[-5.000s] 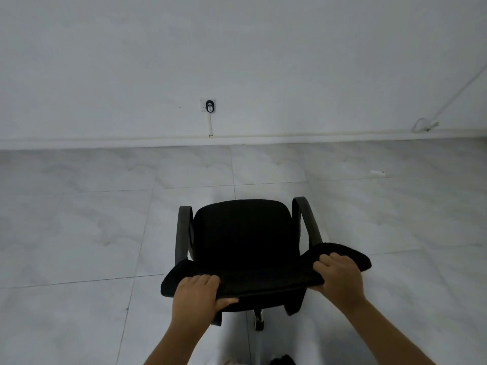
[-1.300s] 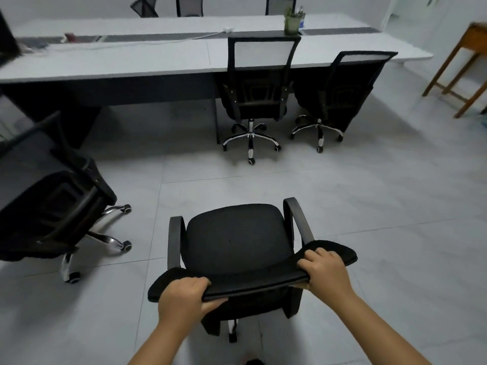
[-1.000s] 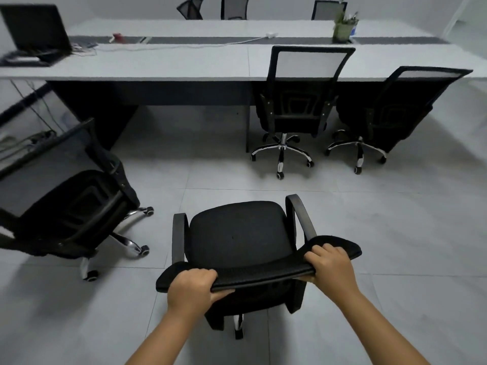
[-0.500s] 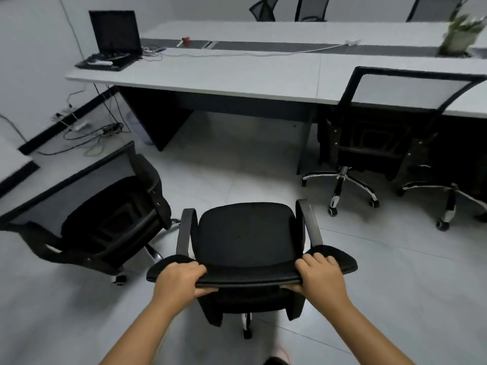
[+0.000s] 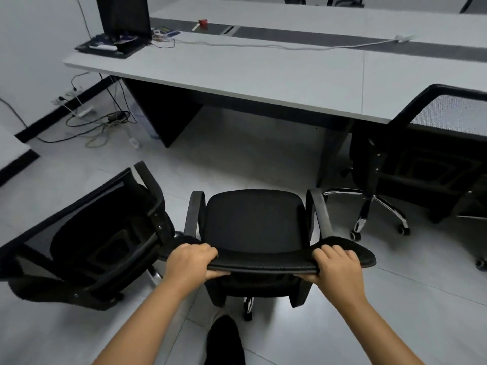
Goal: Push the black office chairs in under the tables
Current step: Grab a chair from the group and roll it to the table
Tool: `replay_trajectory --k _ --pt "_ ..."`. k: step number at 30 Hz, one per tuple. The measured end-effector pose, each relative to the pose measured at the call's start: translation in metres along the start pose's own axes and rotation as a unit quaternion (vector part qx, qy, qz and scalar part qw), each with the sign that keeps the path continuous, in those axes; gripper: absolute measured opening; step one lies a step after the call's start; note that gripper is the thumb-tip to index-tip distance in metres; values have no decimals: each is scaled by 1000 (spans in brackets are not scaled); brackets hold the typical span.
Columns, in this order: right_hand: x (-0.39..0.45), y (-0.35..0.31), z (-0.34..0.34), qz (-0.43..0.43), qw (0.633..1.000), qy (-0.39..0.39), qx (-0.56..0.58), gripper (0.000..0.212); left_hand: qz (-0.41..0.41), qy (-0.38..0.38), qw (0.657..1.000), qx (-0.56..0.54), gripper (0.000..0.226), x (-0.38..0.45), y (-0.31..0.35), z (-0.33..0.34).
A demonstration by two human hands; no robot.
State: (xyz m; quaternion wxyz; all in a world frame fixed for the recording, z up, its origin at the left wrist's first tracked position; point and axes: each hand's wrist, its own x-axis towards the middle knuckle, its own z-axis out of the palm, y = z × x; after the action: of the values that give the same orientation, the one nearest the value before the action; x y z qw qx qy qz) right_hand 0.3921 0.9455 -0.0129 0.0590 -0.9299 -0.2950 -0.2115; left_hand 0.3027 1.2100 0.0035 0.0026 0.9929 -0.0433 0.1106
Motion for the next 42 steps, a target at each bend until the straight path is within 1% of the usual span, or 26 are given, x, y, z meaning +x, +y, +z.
replay_trajectory --k 3,6,9,15,20,24,32,35,37,38,39,41,42 --pt "43 -5 19 16 999 -20 -20 50 15 1 1000 -21 48 44 -37 12" --pt "80 -5 39 27 999 6 -36 44 39 1 999 -37 48 86 -71 22" --pt "119 -7 58 49 997 27 -46 45 61 8 997 -42 48 128 -104 34" --pt "183 3 90 74 994 12 -82 42 87 9 994 -68 46 204 -148 50" --pt "233 21 115 89 993 12 -80 45 102 12 992 -71 45 265 -171 65" --pt "273 38 136 102 992 33 -69 42 99 5 992 -79 44 314 -186 74" --pt "348 82 170 116 992 23 -51 48 113 -12 992 -63 44 407 -202 94" --pt "364 93 183 128 991 28 -33 56 136 -18 989 -46 43 438 -212 101" --pt "376 99 190 144 989 31 -22 67 158 -4 987 -40 43 458 -219 107" --pt "383 102 193 152 988 25 -27 68 167 5 985 -40 43 468 -222 110" --pt "390 106 195 157 987 15 -40 66 174 12 984 -40 43 479 -224 113" --pt "401 114 198 166 984 -23 -64 52 191 16 981 -42 45 498 -226 119" --pt "406 118 198 179 981 -40 -68 50 195 12 980 -40 48 507 -226 122"
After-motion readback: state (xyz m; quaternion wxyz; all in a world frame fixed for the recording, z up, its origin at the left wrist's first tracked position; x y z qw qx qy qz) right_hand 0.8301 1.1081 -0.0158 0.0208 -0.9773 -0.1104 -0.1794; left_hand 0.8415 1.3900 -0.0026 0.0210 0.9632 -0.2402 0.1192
